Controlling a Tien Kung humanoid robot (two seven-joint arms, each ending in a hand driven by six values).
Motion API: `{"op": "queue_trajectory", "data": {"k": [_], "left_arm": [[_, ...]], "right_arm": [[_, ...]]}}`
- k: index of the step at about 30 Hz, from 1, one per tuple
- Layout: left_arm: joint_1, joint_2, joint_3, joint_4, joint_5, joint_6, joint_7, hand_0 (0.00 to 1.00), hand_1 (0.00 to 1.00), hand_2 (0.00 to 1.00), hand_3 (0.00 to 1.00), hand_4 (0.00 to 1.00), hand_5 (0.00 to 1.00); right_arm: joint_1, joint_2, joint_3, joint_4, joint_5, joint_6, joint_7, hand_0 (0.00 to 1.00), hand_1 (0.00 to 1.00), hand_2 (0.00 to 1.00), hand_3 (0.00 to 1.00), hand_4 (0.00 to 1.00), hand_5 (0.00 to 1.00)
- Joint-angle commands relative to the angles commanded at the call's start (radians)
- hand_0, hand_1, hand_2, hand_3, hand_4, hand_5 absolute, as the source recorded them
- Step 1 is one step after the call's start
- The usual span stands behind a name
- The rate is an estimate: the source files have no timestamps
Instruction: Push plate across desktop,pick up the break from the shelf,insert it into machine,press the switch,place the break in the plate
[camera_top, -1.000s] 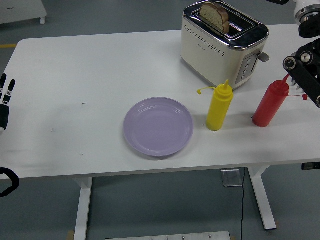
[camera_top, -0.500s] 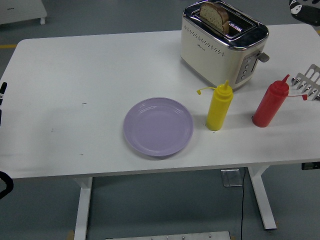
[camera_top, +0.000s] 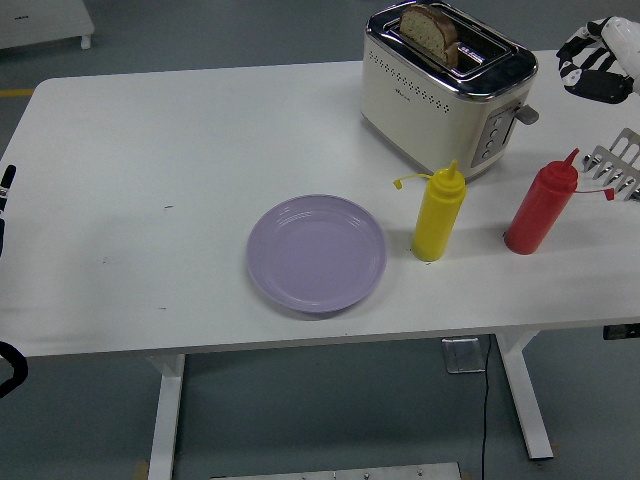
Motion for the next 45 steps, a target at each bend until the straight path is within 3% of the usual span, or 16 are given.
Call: {"op": "queue_trajectory", "data": {"k": [14, 15, 32, 33, 45], "left_arm": [[0.003, -0.001, -0.006, 0.0, 0.0, 0.0, 0.0, 0.831, 0.871, 0.929, 0.798, 0.63, 0.998], [0.002, -0.001, -0.006, 0.0, 0.0, 0.0, 0.0, 0.83, 0.87, 0.929, 0.799, 0.631, 0.998], [0.001, -0.002, -0.007, 0.0, 0.0, 0.0, 0.0, 0.83, 0.87, 0.929, 0.8, 0.63, 0.998], [0.001, -0.002, -0.007, 0.001, 0.0, 0.0, 0.0, 0.83, 0.87, 0.929, 0.8, 0.63, 0.998], [-0.001, -0.002, -0.008, 0.002, 0.0, -0.001, 0.001, 0.83, 0.869, 0.93, 0.801, 0.631, 0.998]], "right_arm": [[0.017, 0.008, -0.052, -0.042, 0.026, 0.036, 0.02, 0.505, 0.56, 0.622, 0.56, 0.341, 0.435], [0.02, 0.01, -0.057, -0.046, 0.027, 0.038, 0.02, 0.503, 0.557, 0.612, 0.551, 0.301, 0.437], [0.052, 0.042, -0.129, -0.104, 0.032, 0.046, 0.025, 0.503, 0.555, 0.604, 0.547, 0.299, 0.429], [0.054, 0.043, -0.132, -0.106, 0.033, 0.047, 0.026, 0.501, 0.555, 0.601, 0.545, 0.263, 0.403], [0.06, 0.048, -0.15, -0.115, 0.032, 0.054, 0.028, 0.498, 0.551, 0.594, 0.541, 0.233, 0.396]]}}
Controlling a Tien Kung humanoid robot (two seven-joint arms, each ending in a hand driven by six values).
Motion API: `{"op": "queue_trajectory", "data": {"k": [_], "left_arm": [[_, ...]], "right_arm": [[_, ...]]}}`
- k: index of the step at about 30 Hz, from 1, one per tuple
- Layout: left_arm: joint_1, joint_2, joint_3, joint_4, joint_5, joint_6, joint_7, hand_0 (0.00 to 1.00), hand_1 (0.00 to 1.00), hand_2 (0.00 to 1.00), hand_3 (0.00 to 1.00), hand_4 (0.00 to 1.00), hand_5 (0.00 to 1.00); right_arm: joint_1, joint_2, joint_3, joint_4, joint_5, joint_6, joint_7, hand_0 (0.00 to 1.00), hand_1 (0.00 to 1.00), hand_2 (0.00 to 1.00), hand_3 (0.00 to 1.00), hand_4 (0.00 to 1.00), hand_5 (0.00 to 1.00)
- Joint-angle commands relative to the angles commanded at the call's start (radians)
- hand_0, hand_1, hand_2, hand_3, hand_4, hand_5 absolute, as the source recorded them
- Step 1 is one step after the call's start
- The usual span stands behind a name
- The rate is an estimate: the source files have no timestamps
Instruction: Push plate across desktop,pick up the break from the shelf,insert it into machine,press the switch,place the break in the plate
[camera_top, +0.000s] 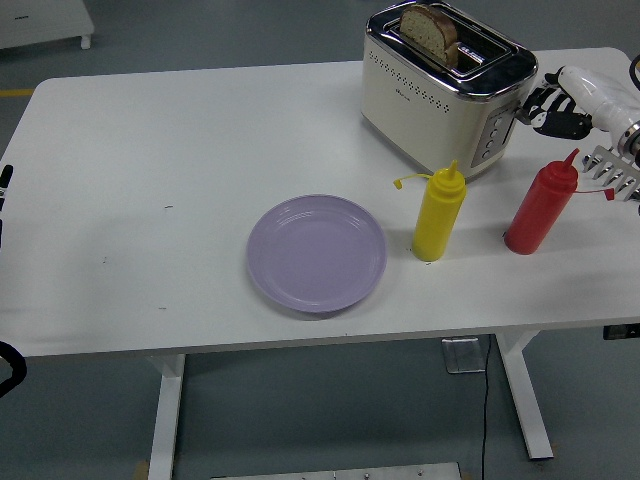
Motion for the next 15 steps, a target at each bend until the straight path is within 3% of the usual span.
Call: {"op": "queue_trajectory", "data": {"k": [15], "left_arm": [[0.001, -0.002, -0.002, 0.004, 0.0, 0.0, 0.001, 0.83, 0.87, 0.929, 0.801, 0.631, 0.998]], "right_arm": [[0.016, 0.017, -0.039, -0.028, 0.008, 0.012, 0.001, 0.497, 0.546, 0.585, 0.536, 0.222, 0.392]]}}
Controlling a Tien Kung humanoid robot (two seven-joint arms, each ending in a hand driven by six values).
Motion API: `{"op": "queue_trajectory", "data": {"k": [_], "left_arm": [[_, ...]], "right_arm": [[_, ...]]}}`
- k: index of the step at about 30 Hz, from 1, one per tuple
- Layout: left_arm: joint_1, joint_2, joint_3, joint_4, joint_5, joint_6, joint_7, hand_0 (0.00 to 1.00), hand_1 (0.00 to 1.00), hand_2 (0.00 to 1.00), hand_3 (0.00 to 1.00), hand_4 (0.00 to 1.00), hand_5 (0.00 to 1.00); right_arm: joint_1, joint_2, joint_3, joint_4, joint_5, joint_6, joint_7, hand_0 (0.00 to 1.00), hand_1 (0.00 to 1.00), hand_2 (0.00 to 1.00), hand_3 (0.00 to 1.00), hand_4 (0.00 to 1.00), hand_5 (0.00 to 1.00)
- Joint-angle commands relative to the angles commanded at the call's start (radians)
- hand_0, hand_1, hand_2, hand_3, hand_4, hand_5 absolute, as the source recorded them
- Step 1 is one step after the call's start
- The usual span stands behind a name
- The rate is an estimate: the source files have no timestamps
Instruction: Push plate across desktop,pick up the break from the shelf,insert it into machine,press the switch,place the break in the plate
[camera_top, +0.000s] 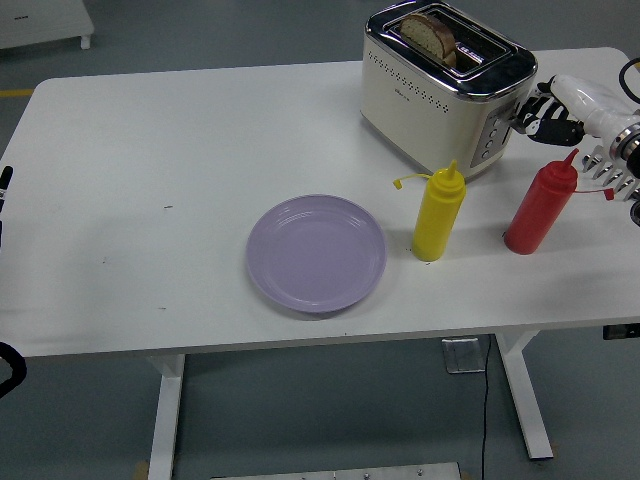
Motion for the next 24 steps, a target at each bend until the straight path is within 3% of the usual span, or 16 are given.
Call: {"op": "queue_trajectory", "data": {"k": [24], "left_arm": [[0.004, -0.001, 0.002, 0.003, -0.001, 0.0, 0.0, 0.83, 0.869, 0.929, 0.802, 0.63, 0.998]], "right_arm": [[0.023, 0.028, -0.063, -0.042, 0.007, 0.016, -0.001, 0.493, 0.54, 0.578, 0.535, 0.215, 0.382]]}}
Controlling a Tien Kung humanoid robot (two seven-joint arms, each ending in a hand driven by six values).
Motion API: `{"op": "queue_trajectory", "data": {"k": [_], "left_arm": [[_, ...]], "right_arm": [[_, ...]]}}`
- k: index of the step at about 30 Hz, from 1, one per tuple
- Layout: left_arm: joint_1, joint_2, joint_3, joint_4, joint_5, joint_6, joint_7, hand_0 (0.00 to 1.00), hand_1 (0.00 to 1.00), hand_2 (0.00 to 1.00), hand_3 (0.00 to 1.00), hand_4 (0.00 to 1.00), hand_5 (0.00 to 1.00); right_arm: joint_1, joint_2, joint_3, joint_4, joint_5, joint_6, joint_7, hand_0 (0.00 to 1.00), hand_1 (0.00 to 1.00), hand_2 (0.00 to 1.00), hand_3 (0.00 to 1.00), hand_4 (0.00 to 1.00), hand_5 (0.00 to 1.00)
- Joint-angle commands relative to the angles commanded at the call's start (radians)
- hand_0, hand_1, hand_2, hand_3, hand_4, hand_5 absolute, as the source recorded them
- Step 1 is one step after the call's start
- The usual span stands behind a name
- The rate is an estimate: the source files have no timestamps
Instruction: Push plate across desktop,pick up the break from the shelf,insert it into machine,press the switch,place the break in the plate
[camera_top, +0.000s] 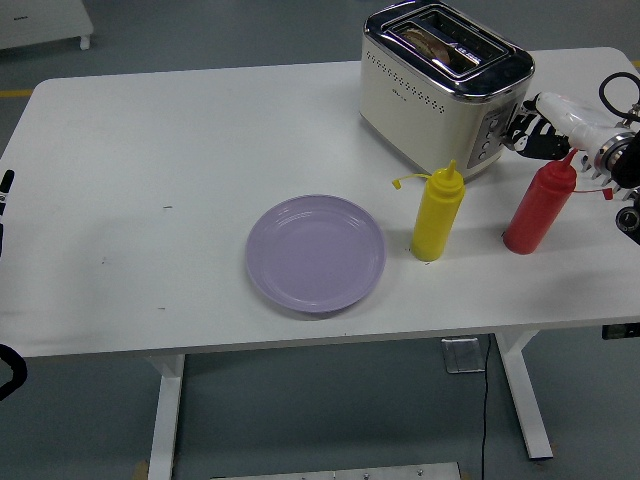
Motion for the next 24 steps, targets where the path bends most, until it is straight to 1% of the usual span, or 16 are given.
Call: {"op": "queue_trajectory", "data": {"k": [12, 21, 22, 24], "left_arm": [[-0.003, 0.0, -0.004, 0.0, 0.0, 0.0, 0.0, 0.83, 0.87, 0.929, 0.802, 0.629, 0.998], [-0.004, 0.0, -0.003, 0.0, 0.0, 0.0, -0.001, 0.83, 0.87, 0.929, 0.802, 0.63, 0.998], [-0.004, 0.0, -0.003, 0.0, 0.0, 0.0, -0.001, 0.83, 0.87, 0.929, 0.802, 0.63, 0.998], [-0.004, 0.0, -0.003, 0.001, 0.0, 0.0, -0.001, 0.83, 0.87, 0.929, 0.802, 0.63, 0.998]], "right_arm": [[0.002, 0.002, 0.004, -0.015, 0.0, 0.005, -0.002, 0.49, 0.536, 0.575, 0.533, 0.213, 0.379], [-0.003, -0.006, 0.056, -0.003, -0.015, -0.003, -0.003, 0.49, 0.536, 0.574, 0.534, 0.213, 0.38], [-0.004, -0.008, 0.063, 0.0, -0.018, -0.003, -0.004, 0.491, 0.535, 0.575, 0.535, 0.226, 0.36], [-0.006, -0.012, 0.08, 0.006, -0.025, -0.003, -0.006, 0.491, 0.535, 0.575, 0.535, 0.226, 0.36]]}}
